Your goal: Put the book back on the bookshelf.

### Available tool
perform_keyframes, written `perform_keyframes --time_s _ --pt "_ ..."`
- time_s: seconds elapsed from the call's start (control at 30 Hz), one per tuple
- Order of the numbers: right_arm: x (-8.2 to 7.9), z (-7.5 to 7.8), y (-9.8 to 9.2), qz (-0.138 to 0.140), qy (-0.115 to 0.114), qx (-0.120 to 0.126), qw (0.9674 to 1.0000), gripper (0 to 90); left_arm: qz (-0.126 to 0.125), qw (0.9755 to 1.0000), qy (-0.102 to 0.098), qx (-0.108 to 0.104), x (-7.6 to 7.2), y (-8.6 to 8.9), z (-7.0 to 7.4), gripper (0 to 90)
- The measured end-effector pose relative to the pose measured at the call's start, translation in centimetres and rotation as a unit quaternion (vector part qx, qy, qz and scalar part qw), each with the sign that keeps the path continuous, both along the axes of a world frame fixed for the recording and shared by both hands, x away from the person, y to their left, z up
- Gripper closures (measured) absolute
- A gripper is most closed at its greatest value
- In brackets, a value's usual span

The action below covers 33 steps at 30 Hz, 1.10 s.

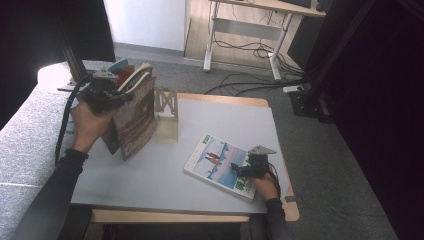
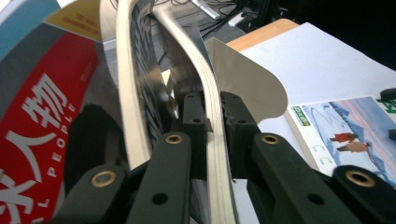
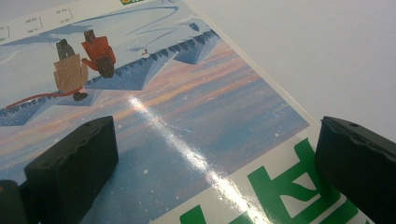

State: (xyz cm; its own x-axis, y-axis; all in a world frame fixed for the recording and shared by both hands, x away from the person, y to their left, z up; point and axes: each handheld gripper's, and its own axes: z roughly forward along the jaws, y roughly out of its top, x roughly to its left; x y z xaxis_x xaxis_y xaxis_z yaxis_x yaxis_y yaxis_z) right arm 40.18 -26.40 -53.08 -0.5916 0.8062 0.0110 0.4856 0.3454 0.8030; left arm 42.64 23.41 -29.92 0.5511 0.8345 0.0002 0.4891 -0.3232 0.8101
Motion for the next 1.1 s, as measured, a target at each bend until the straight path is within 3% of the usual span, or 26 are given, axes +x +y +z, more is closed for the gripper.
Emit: perform_keyframes --time_s 0.13,0.4,0.8,1.1 --pt "0.0 0.0 0.0 0.0 0.0 0.0 1.0 0.0 0.003 1.0 0.004 0.001 0.0 -0.1 0.1 83.4" --pt "0.0 0.0 0.0 0.0 0.0 0.0 1.0 0.0 0.021 0.9995 -0.012 -0.02 1.0 -0.2 0.4 84.1" --pt "0.0 0.0 0.0 0.002 -0.002 0.001 1.0 0.0 0.039 0.9977 -0.045 -0.033 2.7 -1.2 1.2 84.1" --pt "0.0 0.0 -0.1 0.002 -0.002 0.001 1.0 0.0 0.052 0.9954 -0.073 -0.036 4.0 -2.1 0.6 84.1"
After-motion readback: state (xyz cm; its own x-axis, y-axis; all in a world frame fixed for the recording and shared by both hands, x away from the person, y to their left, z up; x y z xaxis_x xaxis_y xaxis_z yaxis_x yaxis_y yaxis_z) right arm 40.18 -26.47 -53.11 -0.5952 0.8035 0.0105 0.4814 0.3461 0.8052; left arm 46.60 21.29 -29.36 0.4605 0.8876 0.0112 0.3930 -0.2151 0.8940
